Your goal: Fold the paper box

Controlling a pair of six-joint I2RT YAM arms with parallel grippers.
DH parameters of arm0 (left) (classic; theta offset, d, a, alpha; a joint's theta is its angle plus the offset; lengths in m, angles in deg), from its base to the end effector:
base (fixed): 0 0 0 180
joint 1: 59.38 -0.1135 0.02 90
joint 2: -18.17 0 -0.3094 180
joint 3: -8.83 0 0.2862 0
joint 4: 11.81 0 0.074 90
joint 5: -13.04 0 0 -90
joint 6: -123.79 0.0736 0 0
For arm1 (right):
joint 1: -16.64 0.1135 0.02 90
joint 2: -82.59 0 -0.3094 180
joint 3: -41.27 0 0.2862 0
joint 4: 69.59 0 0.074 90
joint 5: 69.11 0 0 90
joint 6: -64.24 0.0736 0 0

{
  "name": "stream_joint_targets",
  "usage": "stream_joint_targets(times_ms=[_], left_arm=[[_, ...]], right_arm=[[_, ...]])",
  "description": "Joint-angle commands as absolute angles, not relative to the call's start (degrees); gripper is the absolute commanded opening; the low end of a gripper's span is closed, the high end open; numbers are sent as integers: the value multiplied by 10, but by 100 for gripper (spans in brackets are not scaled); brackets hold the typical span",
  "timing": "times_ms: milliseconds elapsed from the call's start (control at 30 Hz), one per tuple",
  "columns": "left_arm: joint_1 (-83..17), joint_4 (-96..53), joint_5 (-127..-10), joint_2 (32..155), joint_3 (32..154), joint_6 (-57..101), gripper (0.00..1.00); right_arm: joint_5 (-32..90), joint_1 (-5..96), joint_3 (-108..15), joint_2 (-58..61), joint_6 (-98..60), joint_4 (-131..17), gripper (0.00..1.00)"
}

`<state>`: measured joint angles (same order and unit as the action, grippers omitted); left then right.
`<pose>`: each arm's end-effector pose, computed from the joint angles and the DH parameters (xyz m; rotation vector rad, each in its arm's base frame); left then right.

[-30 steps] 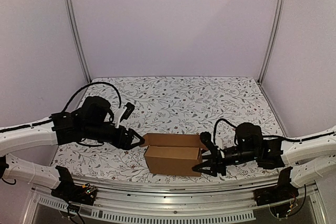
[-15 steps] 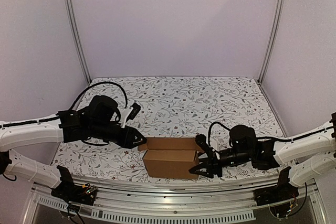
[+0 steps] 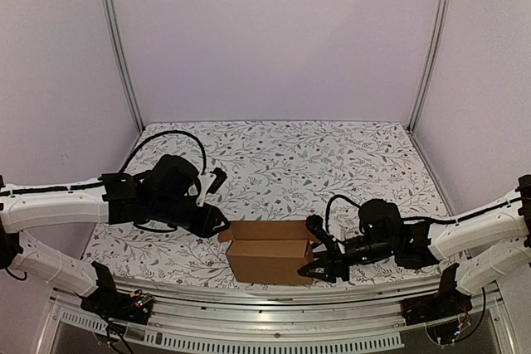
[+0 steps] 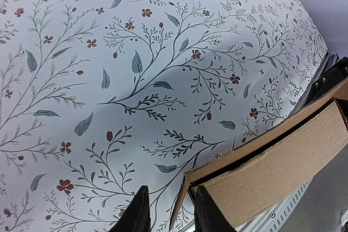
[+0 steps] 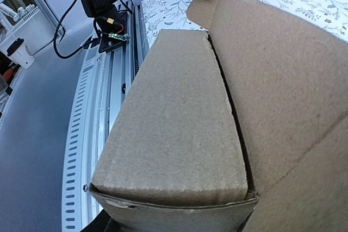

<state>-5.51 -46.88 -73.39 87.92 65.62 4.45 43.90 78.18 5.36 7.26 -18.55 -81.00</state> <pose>0.1675 -0.2373 0.2300 0.5699 2.4785 -0.7069 0.1119 0.2668 0.1645 -1.2482 1.8410 1.1198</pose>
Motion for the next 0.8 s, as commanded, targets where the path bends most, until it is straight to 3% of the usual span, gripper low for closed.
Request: stream_joint_targets(times_ms=[0,567,767], left_arm=[[-44,-491,-768,863,676,56,29],[-37,-480,-743,892,669,46,29],[-35,-470,-730,894,672,44,20]], right_arm=[[435,779,43,72,-191,-824,31],[419,780,53,88,-195,-839,31],[410,783,55,92,-195,-839,31]])
